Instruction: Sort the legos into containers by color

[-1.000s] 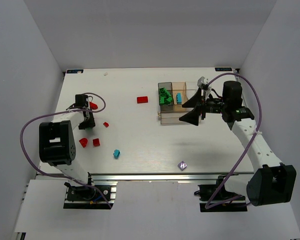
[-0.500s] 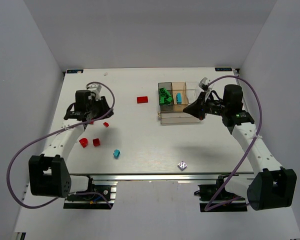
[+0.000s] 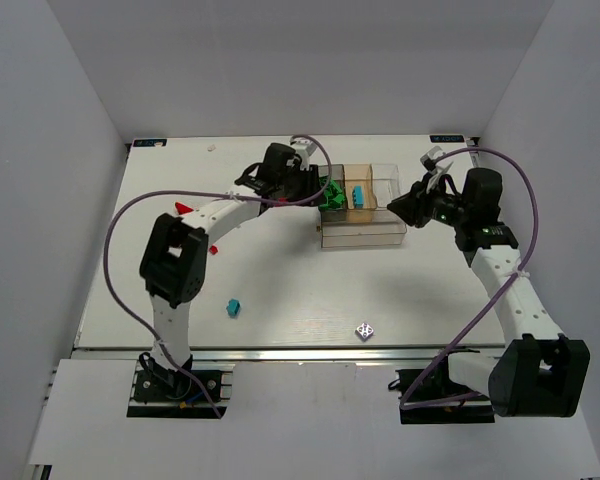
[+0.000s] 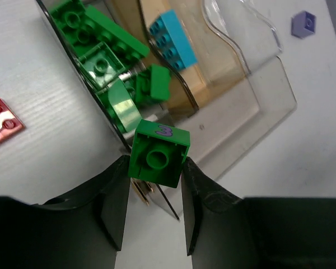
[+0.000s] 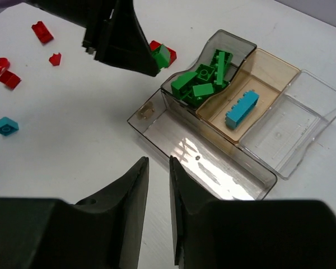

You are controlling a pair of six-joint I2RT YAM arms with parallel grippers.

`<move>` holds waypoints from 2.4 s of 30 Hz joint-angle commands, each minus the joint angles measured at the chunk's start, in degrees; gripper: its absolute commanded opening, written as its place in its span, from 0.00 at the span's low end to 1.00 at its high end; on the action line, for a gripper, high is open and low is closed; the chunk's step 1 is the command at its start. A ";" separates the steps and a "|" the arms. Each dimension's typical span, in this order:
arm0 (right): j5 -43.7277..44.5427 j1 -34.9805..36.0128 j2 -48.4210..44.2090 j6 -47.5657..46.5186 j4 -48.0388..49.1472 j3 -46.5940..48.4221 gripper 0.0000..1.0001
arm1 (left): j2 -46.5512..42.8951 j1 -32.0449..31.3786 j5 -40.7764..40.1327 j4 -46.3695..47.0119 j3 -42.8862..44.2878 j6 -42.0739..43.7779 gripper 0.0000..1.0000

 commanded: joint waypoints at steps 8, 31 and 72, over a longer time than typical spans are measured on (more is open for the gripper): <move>1.24 -4.23 1.49 0.39 3.06 -1.20 0.38 | 16.26 -0.61 -5.04 -5.06 23.83 -0.25 0.22; 19.07 -12.06 7.10 -1.80 -0.80 -1.02 0.36 | -16.73 0.53 -5.82 -0.06 -0.01 -0.16 0.00; 41.41 -16.19 51.85 7.42 -18.29 33.52 0.43 | -50.44 0.53 -13.66 -2.25 -27.47 9.69 0.80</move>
